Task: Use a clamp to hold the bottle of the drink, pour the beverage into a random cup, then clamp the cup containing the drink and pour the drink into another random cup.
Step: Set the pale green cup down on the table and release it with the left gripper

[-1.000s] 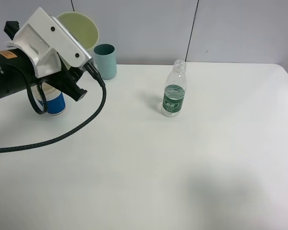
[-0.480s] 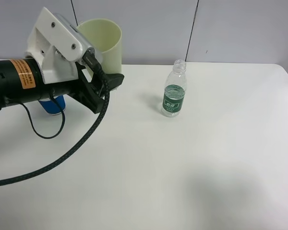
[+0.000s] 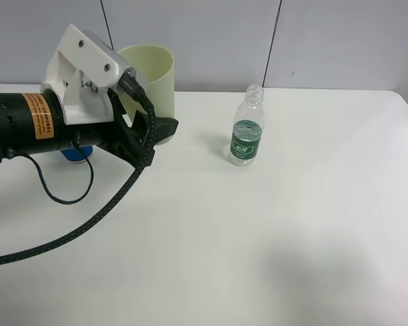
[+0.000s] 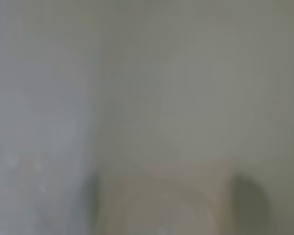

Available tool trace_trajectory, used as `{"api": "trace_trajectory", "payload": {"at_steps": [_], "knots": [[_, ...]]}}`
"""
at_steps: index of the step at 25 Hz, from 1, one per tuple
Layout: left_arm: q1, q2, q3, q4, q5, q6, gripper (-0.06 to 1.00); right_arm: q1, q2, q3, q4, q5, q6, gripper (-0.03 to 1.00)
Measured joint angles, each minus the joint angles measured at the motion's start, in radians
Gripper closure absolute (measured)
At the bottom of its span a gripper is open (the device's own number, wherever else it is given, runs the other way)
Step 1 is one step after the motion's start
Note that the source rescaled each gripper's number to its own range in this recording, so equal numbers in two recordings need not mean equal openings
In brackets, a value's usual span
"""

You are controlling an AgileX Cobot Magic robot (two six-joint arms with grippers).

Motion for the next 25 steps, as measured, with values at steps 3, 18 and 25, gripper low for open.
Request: {"api": "trace_trajectory", "payload": {"at_steps": [3, 18, 25], "knots": [[0.000, 0.052, 0.000, -0.002, -0.005, 0.000, 0.92, 0.000, 0.000, 0.000, 0.000, 0.000, 0.000, -0.03], [0.045, 0.342, -0.001, -0.409, -0.244, 0.200, 0.92, 0.000, 0.000, 0.000, 0.000, 0.000, 0.000, -0.03], [0.099, 0.450, -0.001, -0.509, -0.316, 0.255, 0.92, 0.000, 0.000, 0.000, 0.000, 0.000, 0.000, -0.03]]}}
